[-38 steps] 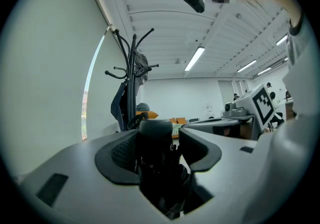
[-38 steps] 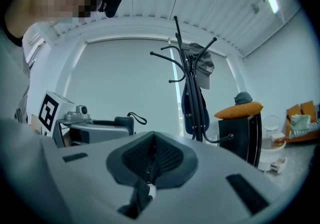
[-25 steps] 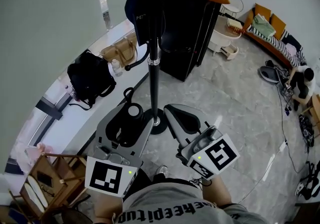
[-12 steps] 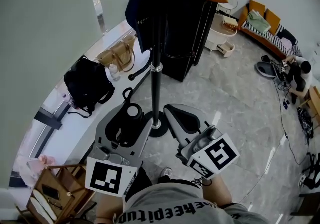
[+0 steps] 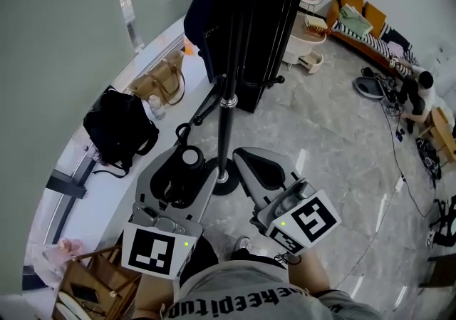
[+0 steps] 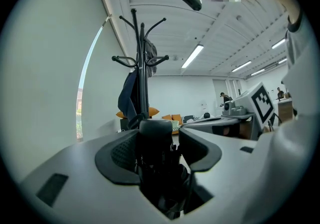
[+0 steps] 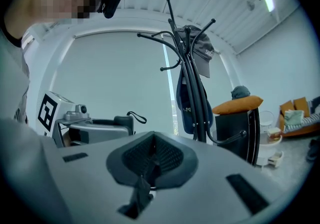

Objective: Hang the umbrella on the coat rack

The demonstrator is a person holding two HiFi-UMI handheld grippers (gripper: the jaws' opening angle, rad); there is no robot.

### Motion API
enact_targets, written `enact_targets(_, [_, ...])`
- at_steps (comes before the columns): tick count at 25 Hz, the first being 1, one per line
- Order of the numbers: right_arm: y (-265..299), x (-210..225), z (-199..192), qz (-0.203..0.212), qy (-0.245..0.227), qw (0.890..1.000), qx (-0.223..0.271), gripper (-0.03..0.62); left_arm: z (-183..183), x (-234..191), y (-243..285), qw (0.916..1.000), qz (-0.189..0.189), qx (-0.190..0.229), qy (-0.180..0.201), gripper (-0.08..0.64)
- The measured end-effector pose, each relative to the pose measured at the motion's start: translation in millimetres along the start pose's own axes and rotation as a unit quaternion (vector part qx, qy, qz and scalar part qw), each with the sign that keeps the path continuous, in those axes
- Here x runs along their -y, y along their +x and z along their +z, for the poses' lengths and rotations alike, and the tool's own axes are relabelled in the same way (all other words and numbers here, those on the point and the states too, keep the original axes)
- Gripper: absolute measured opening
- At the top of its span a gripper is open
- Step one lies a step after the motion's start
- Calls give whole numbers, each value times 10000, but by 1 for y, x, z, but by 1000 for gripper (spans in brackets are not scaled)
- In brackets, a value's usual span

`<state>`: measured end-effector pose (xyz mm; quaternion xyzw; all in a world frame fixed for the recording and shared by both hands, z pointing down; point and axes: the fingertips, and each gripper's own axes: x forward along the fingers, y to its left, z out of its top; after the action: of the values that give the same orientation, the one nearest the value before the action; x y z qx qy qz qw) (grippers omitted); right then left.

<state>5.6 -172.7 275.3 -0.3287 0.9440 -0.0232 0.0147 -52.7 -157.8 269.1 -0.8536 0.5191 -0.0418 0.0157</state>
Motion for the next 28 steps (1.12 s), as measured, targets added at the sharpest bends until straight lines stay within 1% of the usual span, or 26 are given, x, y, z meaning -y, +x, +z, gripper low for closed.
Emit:
enact_targets(10, [14,8,-2,-537,-19,9985,-105,12,-10,-13,18,9982,-593,-65,-79,253])
enact_targets(14, [18,10,-4,-681,-12,9976,-109,11,-15,-14,23,9968,-788,-115,-83,253])
enact_targets(21, [24,16,-7,-972,86,9952,-112,11,-29,-16,33,9932,-1126,-299,4,253])
enact_targets(28, [30,19,-16,-1313,207,9911,-110,11,-50,-18,42,9871,-1512,-517,44,253])
